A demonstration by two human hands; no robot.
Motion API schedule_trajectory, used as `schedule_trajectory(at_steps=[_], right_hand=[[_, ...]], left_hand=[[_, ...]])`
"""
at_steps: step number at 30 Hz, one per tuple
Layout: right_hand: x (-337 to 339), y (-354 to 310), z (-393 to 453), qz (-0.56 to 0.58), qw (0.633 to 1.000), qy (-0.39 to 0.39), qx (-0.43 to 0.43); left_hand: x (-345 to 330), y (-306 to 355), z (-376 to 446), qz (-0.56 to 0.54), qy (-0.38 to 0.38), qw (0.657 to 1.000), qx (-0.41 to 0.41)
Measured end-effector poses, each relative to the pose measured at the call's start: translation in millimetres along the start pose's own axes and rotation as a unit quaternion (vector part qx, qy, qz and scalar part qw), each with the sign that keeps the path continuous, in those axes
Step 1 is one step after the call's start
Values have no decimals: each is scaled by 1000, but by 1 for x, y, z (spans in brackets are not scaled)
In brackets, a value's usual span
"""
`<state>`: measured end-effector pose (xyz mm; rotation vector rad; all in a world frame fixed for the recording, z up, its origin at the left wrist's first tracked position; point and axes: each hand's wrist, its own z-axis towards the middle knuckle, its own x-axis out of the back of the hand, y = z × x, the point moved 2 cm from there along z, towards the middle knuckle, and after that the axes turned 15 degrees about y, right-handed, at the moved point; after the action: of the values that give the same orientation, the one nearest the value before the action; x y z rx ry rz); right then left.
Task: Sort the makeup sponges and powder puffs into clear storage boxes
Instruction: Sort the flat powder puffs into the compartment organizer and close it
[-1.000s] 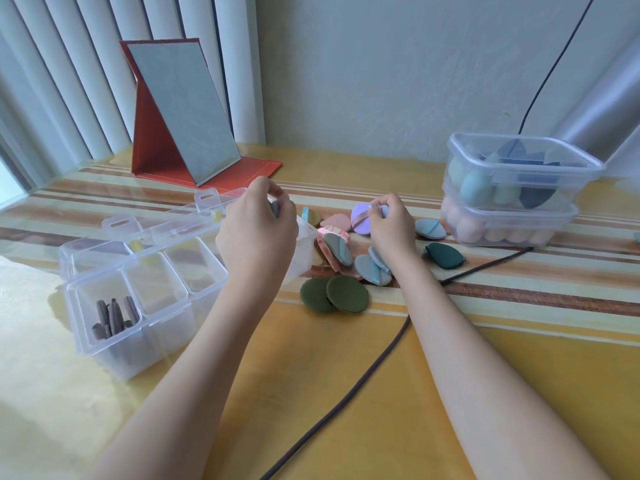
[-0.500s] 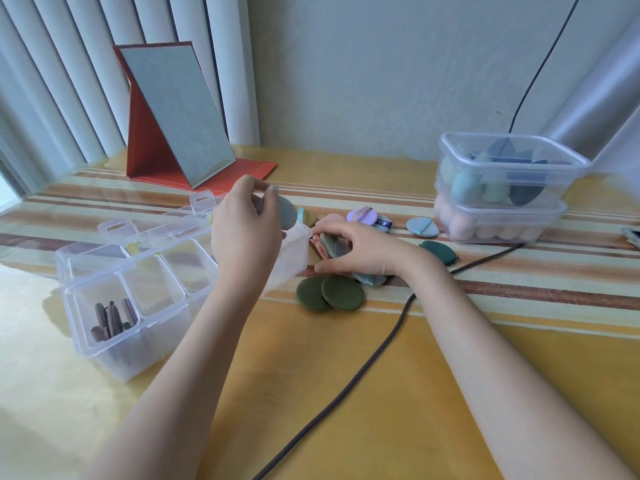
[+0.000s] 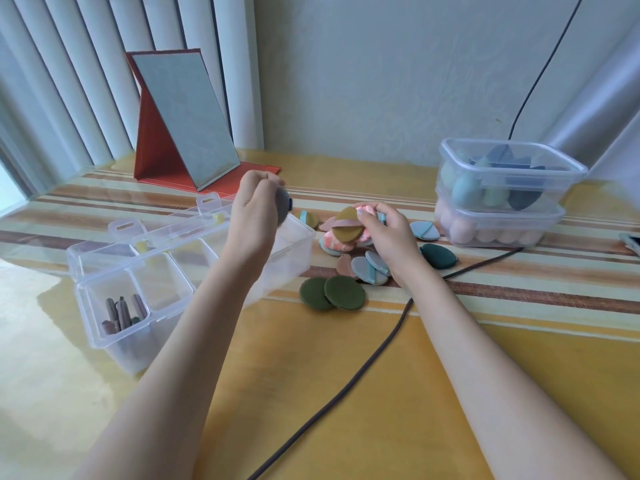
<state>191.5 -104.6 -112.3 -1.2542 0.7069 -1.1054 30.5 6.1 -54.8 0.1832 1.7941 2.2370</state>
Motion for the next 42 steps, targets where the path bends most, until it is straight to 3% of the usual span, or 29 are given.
schedule_trajectory(at_steps=[5,8,11,13,16,18,21,24,29,31,34,37,40,42], right_hand=[[9,7,7,-19,997,71,8],[11,8,7,-87,990,93,66],[6,8,4,-156,976,73,131],[0,6,3,-257,944,58,200],[-10,6,-3,-321,918,-54,229],[-13,8,-5,-277,936,-88,200],[-10,6,-2,-129,985,-28,113],[-5,6,2,-119,984,24,131],[-8,8,1,-170,961,-6,216],[-9,11,3,-124,975,-13,183],[-3,12,6,23,997,26,67],[3,10,10,19,995,72,70],[4,13,14,-3,997,51,66],[7,13,16,24,998,47,18]], left_hand=[[1,-7,4,71,-41,997,-14],[1,-10,5,78,-32,996,-5],[3,-8,8,38,-11,999,19],[3,-8,9,31,-6,999,25],[1,-9,6,55,-28,998,-4],[0,-8,4,76,-43,996,-23],[-1,-8,4,78,-48,995,-24],[-1,-8,4,73,-41,996,-20],[-1,-8,4,81,-42,996,-21],[-1,-8,4,75,-40,996,-19],[-1,-7,4,65,-37,997,-15],[-1,-8,4,65,-40,997,-16],[-1,-7,3,65,-41,997,-16],[-1,-7,4,61,-40,997,-12]])
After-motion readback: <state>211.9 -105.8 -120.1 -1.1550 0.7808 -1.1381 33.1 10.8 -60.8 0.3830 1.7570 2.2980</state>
